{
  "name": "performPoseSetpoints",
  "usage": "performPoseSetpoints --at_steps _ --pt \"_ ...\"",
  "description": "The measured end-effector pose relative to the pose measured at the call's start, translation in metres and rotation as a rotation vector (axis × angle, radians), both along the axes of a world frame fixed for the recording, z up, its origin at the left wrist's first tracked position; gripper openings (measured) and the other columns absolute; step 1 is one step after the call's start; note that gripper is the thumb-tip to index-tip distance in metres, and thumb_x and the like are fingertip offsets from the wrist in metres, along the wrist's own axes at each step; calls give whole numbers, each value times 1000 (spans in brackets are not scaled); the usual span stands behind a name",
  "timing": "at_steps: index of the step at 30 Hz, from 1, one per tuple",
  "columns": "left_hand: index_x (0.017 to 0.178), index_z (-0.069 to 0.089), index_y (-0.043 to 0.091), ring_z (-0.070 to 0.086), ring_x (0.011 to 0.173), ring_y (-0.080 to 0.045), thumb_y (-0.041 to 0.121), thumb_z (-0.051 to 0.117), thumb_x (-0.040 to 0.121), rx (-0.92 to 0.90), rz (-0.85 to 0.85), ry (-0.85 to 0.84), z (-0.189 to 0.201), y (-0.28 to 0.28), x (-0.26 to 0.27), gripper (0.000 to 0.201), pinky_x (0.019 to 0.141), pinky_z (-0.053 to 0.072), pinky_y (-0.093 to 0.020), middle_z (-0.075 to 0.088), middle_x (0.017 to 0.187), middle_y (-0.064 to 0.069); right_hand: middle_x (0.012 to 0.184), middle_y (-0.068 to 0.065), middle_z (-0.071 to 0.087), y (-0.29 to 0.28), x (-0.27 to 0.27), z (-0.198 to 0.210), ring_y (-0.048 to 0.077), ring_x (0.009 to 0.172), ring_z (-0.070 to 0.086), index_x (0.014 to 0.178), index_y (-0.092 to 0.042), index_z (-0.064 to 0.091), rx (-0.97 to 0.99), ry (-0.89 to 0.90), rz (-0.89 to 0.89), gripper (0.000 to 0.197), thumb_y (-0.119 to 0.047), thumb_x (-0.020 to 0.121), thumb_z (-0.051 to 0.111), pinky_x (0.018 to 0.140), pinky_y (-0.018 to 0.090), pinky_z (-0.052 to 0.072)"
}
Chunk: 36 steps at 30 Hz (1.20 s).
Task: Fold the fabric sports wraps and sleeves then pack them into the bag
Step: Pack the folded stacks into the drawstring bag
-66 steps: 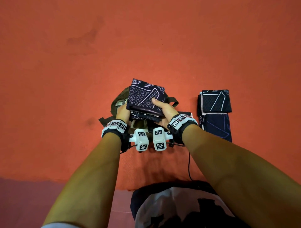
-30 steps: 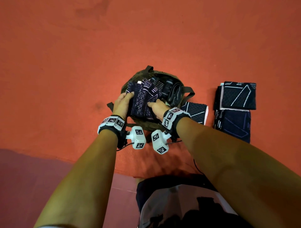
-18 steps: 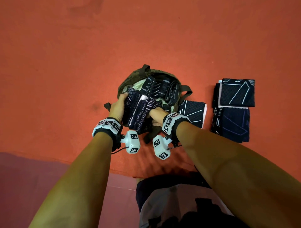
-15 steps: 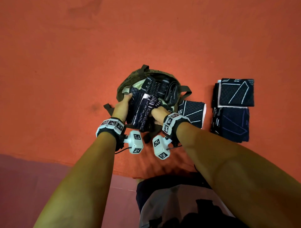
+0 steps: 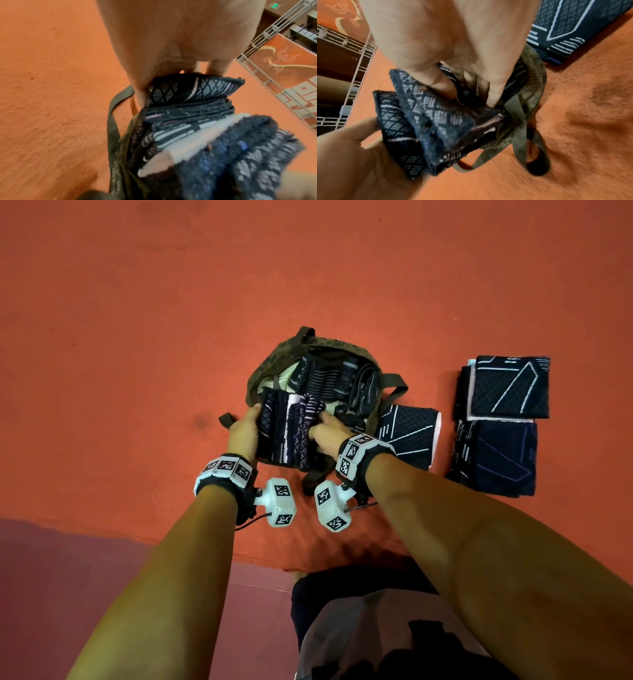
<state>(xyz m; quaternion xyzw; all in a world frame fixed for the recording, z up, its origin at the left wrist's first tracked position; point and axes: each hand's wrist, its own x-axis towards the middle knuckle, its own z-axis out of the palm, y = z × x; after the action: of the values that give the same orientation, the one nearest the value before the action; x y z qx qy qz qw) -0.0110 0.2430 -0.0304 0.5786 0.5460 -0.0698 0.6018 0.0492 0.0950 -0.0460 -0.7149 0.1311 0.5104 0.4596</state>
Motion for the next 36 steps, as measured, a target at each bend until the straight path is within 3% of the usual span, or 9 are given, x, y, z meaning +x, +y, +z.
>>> performPoseSetpoints --at_steps 4,6,12,15,19,24,29,33,36 --pt "97 74 14 73 94 -27 60 67 68 -52 -53 16 -6 -9 6 55 96 54 -48 77 92 -4 150 15 43 4 3 -15 33 137 41 146 -9 43 -94 96 -335 47 -30 103 43 116 38 32" --pt "109 73 14 73 96 -27 67 67 62 -84 -79 29 -14 -15 8 71 99 53 -49 77 100 -5 151 17 41 -8 3 -9 31 139 39 142 -3 46 -115 -33 -244 40 -20 109 34 113 34 29" --pt "101 78 23 71 100 -18 47 67 76 -167 -244 -48 -2 -49 28 36 97 52 -36 75 109 -2 108 14 66 -40 19 -1 34 96 58 109 -13 66 -107 -180 -313 26 -11 94 45 88 35 47" --pt "113 75 29 66 114 -14 33 69 81 -164 -291 -115 -10 -54 29 32 107 46 -35 72 119 2 96 9 65 -44 25 -2 30 94 57 88 -15 66 -80 -163 -339 25 -27 96 46 82 32 44" --pt "125 68 23 63 118 -19 22 68 91 -152 -265 -145 -22 -55 25 34 108 46 -36 69 124 -3 116 -1 67 -44 21 3 22 106 61 116 -21 69 -50 -175 -281 66 -73 79 52 100 35 45" --pt "95 72 24 70 92 -14 16 57 100 -114 -243 -80 -18 -53 21 18 98 52 -34 75 93 3 92 1 63 -42 16 -1 26 90 61 83 -20 58 -180 -241 53 40 -60 88 60 78 32 45" --pt "100 71 10 66 108 -32 24 51 99 -76 -291 55 -17 -48 23 25 104 48 -47 72 108 -16 72 1 48 -38 16 1 23 70 50 70 -16 43 -230 -236 139 48 -55 96 52 55 31 31" --pt "133 56 -3 54 126 -41 32 43 101 -70 -393 110 -16 -55 27 49 106 45 -52 55 137 -26 70 2 47 -38 16 -5 20 61 46 69 -14 43 -217 -239 134 47 -51 98 51 55 32 32" --pt "120 65 4 60 118 -38 36 46 98 -140 -324 137 -19 -59 28 44 105 47 -51 63 129 -22 71 1 50 -41 17 -7 21 66 50 70 -16 46 -195 -222 85 43 -48 98 52 59 32 35"
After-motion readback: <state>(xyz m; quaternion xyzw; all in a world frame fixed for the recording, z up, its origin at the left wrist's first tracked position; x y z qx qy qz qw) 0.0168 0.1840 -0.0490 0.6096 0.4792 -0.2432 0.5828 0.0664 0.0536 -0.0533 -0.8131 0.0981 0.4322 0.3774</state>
